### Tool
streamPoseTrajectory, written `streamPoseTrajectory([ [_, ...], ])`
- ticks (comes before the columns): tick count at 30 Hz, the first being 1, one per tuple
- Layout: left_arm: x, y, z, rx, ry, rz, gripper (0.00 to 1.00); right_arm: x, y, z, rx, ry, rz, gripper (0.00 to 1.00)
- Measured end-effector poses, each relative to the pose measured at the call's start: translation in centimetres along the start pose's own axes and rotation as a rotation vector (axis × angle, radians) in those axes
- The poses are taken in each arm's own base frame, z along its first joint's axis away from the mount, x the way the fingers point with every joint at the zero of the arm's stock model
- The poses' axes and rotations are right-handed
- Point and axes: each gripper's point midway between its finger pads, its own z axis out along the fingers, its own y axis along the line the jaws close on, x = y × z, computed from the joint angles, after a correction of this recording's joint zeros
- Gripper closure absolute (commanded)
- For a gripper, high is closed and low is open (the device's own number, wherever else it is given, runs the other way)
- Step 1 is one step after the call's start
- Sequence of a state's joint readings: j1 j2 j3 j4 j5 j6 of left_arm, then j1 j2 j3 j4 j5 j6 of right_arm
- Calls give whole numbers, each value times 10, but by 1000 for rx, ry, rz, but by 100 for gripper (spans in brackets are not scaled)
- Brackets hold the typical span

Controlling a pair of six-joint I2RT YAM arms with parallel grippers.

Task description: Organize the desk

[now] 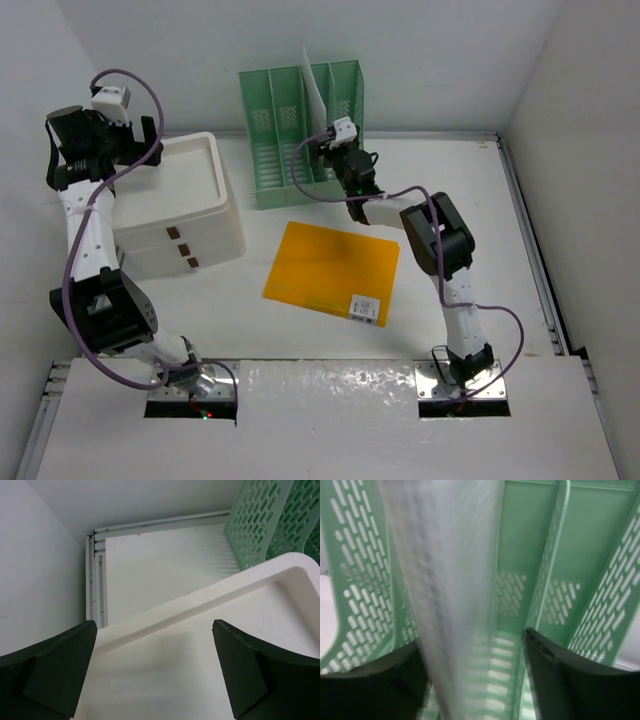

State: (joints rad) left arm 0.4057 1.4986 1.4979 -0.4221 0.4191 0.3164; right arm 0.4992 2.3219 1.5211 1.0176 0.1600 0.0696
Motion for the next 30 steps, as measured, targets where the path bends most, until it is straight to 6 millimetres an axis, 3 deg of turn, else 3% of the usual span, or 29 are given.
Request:
streamPoseTrajectory([
  [1, 0, -2, 0, 11, 1, 1, 0, -1, 1, -7, -13, 13, -4, 8],
  [5, 4, -12, -1, 63, 11, 4, 1, -20, 3, -37, -62, 104, -46, 1],
  [10, 6, -30, -7, 154, 17, 9, 3, -87, 6, -73, -96, 247, -63, 1],
  [13, 4, -46, -15, 210, 17, 33, 4, -107, 3, -114, -98, 367, -38, 1],
  [15, 4, -64, -19, 254, 23, 67, 6, -95, -1, -160, -89, 477, -8, 1],
  [17, 3, -90, -23, 314, 30, 114, 6, -62, -6, -214, -83, 619, 26, 1],
  [21, 4, -166, -39, 495, 27, 252, 6, 14, -13, -327, -57, 896, 134, 12],
  [23, 14, -202, -52, 594, 31, 314, 6, 37, -17, -374, -28, 989, 207, 19],
  [26, 38, -251, -69, 703, 66, 407, 7, 48, -16, -409, 5, 1024, 333, 29],
  [30, 93, -313, -83, 831, 163, 525, 9, 47, 4, -422, -26, 1038, 490, 46],
])
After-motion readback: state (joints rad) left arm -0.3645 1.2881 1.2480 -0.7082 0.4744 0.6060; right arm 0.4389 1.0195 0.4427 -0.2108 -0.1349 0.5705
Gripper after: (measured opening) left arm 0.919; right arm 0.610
